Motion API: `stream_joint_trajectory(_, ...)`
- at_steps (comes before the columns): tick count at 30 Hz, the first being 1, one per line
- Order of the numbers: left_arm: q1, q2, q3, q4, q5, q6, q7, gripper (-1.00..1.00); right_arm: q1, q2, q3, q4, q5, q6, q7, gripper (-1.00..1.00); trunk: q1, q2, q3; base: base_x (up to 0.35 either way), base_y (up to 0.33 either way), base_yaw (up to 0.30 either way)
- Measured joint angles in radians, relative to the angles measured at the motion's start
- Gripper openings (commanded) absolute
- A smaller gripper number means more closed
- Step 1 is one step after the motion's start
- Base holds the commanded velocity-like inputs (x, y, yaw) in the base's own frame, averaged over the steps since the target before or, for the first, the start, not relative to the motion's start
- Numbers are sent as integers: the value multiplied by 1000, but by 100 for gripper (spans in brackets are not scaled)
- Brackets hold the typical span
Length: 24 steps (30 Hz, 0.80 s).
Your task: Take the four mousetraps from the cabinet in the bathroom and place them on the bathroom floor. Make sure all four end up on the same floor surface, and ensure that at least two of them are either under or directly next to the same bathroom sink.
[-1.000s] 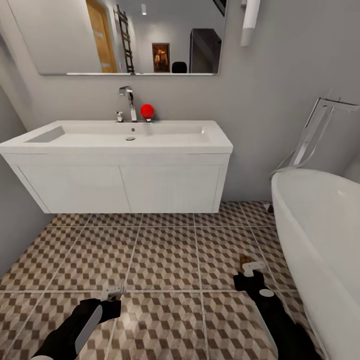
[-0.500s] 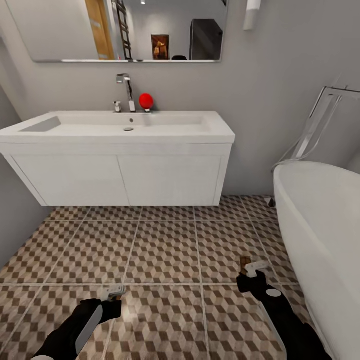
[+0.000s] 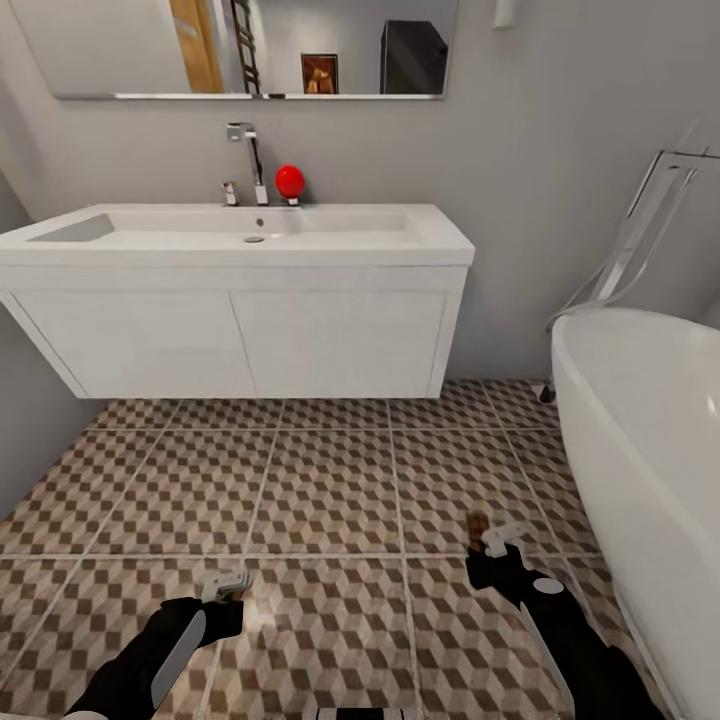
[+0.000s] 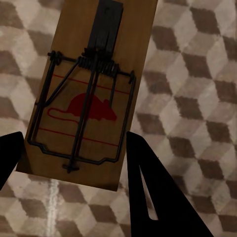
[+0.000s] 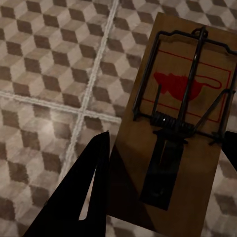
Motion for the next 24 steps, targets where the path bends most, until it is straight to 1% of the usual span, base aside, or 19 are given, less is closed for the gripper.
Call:
stream_joint_trajectory(10, 0, 0, 0, 0, 0, 0, 0, -100, 0, 0, 0, 0, 0, 0, 0, -100, 38, -70, -43, 0, 0, 0)
stream_joint_trajectory(24, 0, 0, 0, -2, 0, 0, 0, -100, 0, 3, 0, 0, 0, 0, 0, -100, 45, -74, -114, 0, 0, 0)
